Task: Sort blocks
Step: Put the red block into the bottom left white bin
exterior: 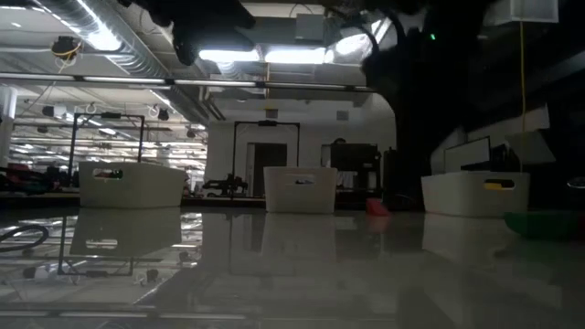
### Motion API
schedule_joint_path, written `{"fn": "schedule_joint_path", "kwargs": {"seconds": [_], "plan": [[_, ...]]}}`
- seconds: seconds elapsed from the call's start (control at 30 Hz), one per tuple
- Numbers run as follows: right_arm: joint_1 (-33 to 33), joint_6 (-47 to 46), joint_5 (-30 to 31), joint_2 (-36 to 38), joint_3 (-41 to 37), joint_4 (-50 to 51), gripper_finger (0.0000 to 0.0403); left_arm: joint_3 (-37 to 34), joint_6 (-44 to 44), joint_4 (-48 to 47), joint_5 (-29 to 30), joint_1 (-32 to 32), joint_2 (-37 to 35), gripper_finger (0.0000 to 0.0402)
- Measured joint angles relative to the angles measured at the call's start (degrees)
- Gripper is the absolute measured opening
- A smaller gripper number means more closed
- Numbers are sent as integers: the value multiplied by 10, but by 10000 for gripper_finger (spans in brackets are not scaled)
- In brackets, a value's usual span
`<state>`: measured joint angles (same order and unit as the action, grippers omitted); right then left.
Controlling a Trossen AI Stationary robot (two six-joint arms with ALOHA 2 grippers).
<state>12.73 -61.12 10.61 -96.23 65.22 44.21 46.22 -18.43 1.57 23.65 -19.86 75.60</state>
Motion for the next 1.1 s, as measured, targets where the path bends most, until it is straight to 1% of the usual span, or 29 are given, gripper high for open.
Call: {"fn": "schedule_joint_path", "kwargs": {"seconds": [0.13, 0.27, 0.4, 0.5, 0.57, 0.67, 0.9, 0.97, 1.1], "plan": [[0, 62, 30, 0, 42, 25, 100, 0, -9, -16, 1, -3, -34, 164], [-8, 113, 103, 0, 71, 42, 100, 0, -9, -26, 0, -7, -52, 164], [-28, 164, 164, 1, 80, 26, 101, 0, -3, -27, 1, -7, -57, 164], [-48, 173, 183, 1, 81, 22, 101, 0, -1, -28, 1, -6, -57, 164], [-65, 193, 172, 1, 81, 26, 101, 0, 9, -28, 1, -6, -57, 164], [-88, 236, 129, 1, 81, 25, 102, 0, 24, -36, 1, -6, -57, 164], [-149, 273, 44, -4, 81, 26, 102, 0, 24, -72, 28, -6, -57, 164], [-162, 284, 28, -10, 81, 23, 102, 0, 24, -83, 40, -6, -57, 164], [-182, 285, 24, -25, 81, 19, 102, 0, 22, -97, 47, -6, -57, 164]]}}
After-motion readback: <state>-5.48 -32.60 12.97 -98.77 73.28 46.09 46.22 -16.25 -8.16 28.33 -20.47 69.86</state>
